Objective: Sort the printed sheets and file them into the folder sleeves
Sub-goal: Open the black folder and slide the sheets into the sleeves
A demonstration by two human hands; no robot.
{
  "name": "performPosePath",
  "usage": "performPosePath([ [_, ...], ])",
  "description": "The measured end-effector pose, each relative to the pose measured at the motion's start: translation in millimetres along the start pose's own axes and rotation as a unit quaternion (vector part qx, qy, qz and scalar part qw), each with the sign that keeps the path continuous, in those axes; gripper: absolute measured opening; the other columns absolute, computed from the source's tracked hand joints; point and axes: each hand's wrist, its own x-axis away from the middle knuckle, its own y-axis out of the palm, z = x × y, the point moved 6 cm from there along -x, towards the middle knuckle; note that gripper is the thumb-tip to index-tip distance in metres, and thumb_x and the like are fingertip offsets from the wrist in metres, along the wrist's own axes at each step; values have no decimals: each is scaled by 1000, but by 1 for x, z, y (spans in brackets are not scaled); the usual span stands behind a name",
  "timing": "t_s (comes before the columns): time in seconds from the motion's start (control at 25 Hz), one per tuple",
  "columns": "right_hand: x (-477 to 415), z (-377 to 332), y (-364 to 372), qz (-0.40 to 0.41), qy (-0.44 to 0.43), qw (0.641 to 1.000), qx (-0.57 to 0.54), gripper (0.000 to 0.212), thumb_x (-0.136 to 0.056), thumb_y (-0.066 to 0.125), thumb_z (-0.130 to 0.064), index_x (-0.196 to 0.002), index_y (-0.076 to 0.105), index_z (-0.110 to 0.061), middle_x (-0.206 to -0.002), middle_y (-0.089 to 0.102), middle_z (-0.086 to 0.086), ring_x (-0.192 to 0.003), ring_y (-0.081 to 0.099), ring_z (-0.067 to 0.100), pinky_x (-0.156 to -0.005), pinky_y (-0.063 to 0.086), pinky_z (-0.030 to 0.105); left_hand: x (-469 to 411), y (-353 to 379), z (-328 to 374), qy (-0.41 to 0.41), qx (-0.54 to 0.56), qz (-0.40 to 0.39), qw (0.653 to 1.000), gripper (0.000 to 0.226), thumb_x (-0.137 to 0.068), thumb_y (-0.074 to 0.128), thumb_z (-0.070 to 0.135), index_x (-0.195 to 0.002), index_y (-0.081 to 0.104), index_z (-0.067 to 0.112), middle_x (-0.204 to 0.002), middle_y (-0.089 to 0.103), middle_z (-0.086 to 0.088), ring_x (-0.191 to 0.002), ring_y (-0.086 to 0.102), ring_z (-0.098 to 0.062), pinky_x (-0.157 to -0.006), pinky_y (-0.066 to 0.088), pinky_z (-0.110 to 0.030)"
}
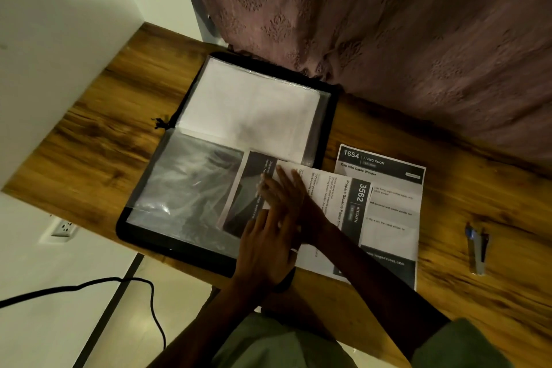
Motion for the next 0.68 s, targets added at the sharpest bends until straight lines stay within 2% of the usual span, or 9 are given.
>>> performPosePath([
  [0.12,4,-14,12,-28,-6,1000,8,80,-92,32,-66,-157,13,-23,-164,6,14,-149,3,42,-117,8,65,3,2,-11,-23,-2,-29,999,76,-69,80,41,-135,53,14,-135,56,-14,-115,59,-35,-86,54,-44],
  [0.24,4,-10,18,-33,6,999,-14,81,-90,33,-71,-156,21,-25,-164,6,12,-150,-4,37,-117,7,63,7,4,-27,-59,-17,-46,997,83,-60,88,40,-132,55,16,-135,57,-13,-118,59,-38,-92,51,-50],
  [0.32,5,-2,9,-23,39,998,-32,89,-85,36,-76,-156,19,-26,-164,4,13,-150,-5,37,-118,5,61,9,8,-36,-74,-38,-59,995,87,-61,87,40,-137,52,16,-142,53,-14,-129,50,-40,-100,45,-57],
  [0.4,8,1,-1,-11,67,997,-27,92,-83,33,-80,-157,14,-28,-164,-1,15,-149,-6,40,-116,7,65,13,13,-46,-91,-57,-73,992,92,-66,83,43,-145,44,18,-150,44,-14,-140,36,-39,-108,35,-64],
  [0.48,9,-4,-1,-14,61,998,-29,88,-85,28,-79,-157,11,-29,-163,-1,18,-148,-5,45,-112,11,69,15,20,-54,-109,-73,-87,988,97,-66,81,48,-149,38,20,-154,39,-14,-144,25,-38,-109,26,-69],
  [0.56,11,-12,2,-40,37,998,-23,85,-87,23,-77,-156,9,-29,-163,0,21,-147,-5,47,-111,11,71,20,25,-60,-123,-72,-104,984,102,-65,80,52,-151,36,21,-155,37,-14,-143,24,-37,-108,26,-70],
  [0.68,17,-16,2,-61,34,997,16,84,-87,10,-77,-156,-1,-30,-163,-7,18,-149,-10,41,-112,3,72,24,30,-66,-143,-60,-115,981,87,-84,60,60,-155,28,23,-160,29,-11,-148,21,-35,-113,25,-67],
])
